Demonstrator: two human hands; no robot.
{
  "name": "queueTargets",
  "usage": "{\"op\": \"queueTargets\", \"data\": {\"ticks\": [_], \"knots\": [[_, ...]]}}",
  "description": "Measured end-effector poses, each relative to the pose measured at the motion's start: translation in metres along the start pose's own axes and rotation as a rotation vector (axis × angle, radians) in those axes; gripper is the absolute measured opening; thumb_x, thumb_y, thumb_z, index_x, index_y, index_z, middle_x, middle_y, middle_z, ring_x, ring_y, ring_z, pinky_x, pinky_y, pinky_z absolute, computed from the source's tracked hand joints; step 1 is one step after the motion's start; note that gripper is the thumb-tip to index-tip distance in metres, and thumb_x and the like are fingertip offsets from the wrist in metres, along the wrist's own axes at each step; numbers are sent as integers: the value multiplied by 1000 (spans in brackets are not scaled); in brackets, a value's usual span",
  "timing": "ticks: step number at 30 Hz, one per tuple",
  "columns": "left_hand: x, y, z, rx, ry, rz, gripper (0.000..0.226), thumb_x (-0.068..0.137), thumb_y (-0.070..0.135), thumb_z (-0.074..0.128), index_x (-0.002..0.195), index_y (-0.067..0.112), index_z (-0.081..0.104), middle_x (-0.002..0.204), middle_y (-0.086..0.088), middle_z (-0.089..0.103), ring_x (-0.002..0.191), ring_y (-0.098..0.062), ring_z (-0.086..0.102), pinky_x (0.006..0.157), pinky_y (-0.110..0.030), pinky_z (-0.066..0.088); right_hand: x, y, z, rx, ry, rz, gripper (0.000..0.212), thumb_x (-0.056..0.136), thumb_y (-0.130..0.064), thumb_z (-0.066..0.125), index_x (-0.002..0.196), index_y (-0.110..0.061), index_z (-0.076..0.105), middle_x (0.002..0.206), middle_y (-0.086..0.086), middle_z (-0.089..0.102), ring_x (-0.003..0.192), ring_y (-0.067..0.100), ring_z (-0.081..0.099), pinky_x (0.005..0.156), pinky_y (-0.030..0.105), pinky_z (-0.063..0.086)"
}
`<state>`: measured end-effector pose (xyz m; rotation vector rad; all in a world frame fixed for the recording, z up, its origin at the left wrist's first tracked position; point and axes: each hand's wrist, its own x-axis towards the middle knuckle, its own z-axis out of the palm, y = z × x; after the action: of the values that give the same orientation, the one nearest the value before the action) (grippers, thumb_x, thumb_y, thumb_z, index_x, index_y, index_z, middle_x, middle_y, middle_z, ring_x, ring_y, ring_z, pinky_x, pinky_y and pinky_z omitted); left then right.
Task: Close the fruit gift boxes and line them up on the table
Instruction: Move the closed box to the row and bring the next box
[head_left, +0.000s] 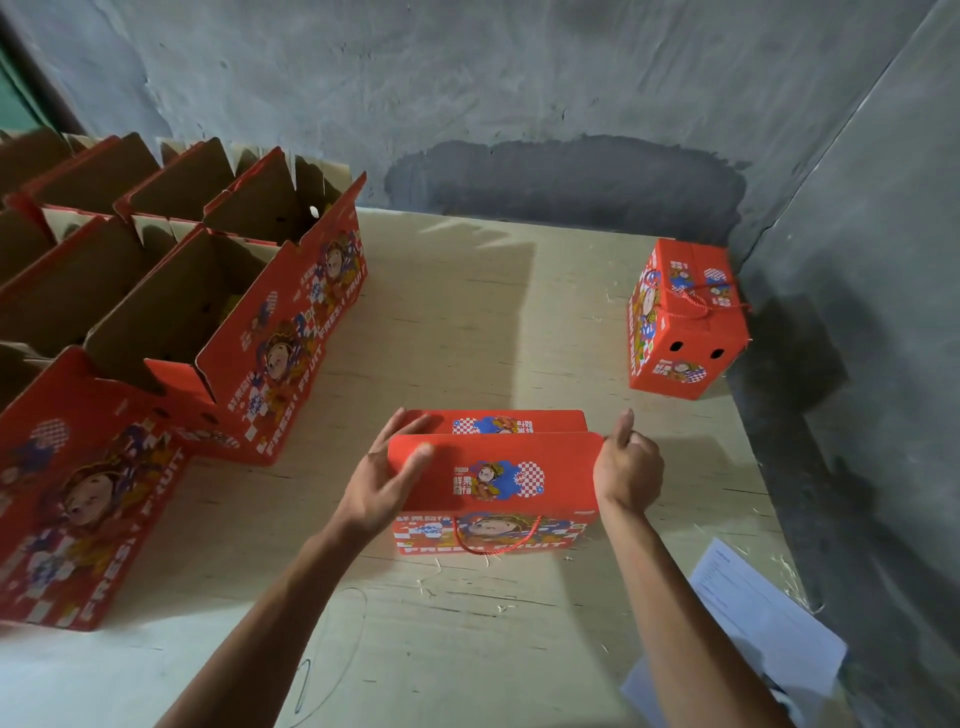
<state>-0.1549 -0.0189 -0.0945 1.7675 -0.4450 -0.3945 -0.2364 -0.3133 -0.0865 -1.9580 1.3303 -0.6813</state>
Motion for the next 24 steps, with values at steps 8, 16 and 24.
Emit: {"op": "queueTargets", "data": {"ticks": [8, 16, 24], "knots": [[2, 0, 6, -26, 104, 74, 53, 83, 65, 70, 130, 43, 66, 146, 34, 43, 129, 9, 51, 92, -13, 52, -19, 14, -6, 153, -86, -692, 27, 103, -36, 60, 97, -14, 74, 93, -3, 73, 83, 15, 67, 72, 39, 56], [5, -5, 3, 64, 116, 80, 56, 85, 68, 68, 136, 49, 59, 146, 36, 40, 127, 12, 50, 89, -8, 50, -29, 21, 0, -55, -91, -1011, 41, 94, -43, 73, 123, -14, 74, 134, 2, 66, 125, 25, 60, 106, 45, 45], [5, -12, 0, 169, 67, 89, 58, 92, 72, 54, 144, 47, 51, 156, 27, 35, 146, 5, 31, 114, -39, 44, -36, 23, -1, -265, -288, -972, 80, 91, -73, 55, 146, -14, 56, 149, 7, 56, 142, 26, 47, 116, 52, 36]]}}
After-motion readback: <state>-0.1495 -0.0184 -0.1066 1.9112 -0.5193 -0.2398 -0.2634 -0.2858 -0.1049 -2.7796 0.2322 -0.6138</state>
